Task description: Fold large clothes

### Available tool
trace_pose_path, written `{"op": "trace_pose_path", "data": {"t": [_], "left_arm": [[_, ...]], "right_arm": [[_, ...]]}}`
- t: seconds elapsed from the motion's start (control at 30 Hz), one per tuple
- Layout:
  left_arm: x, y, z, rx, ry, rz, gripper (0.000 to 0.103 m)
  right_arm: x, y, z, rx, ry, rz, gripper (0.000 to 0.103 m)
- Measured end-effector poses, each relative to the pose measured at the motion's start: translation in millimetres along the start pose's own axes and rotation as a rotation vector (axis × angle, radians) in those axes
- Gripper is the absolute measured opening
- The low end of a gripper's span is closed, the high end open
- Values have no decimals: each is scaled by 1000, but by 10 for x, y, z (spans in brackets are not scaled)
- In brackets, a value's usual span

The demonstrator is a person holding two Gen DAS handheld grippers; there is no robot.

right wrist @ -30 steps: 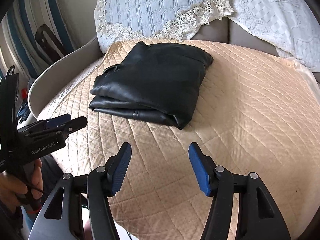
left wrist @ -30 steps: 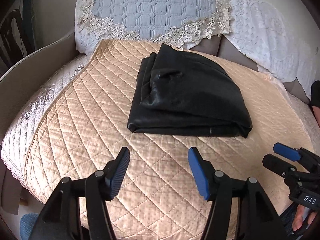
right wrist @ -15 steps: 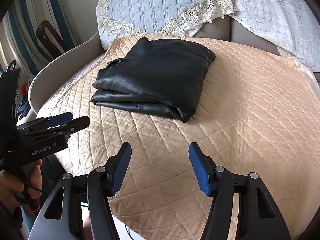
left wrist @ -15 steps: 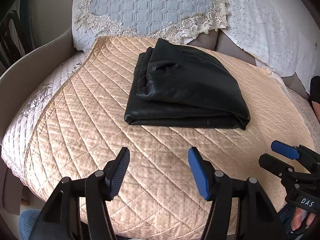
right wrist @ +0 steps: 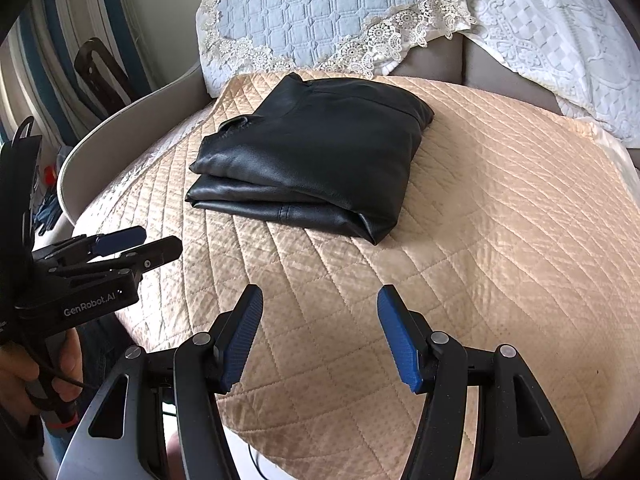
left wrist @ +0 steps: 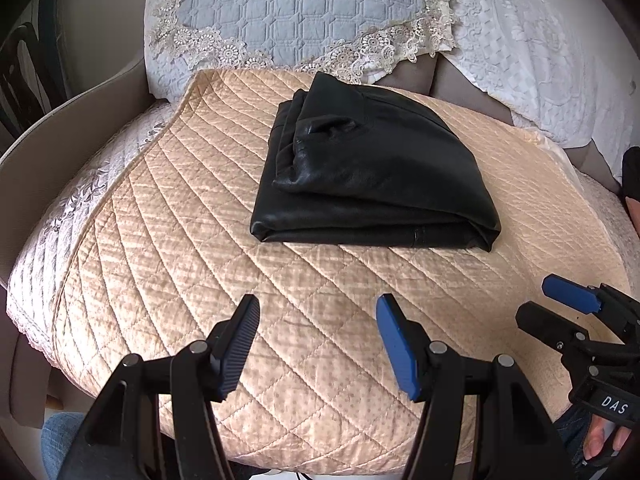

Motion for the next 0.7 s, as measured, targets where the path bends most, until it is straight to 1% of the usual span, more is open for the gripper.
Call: {"op": "trace_pose_path", "data": {"t": [0.7], "left_arm": [[2,-11,7,-12,3,-15,63]], "right_arm": [[-1,10,20,-4,5,4,60]]}}
Point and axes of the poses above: each gripper's, at about its wrist camera, not at the fingertips, and x roughly against the way its jaws point, y to its left, z to its underside, the point moved 2 cm from there along -x, roughly the way its jaws point, and after that the axes turned 11 degrees about -y, right-handed, at the moved point
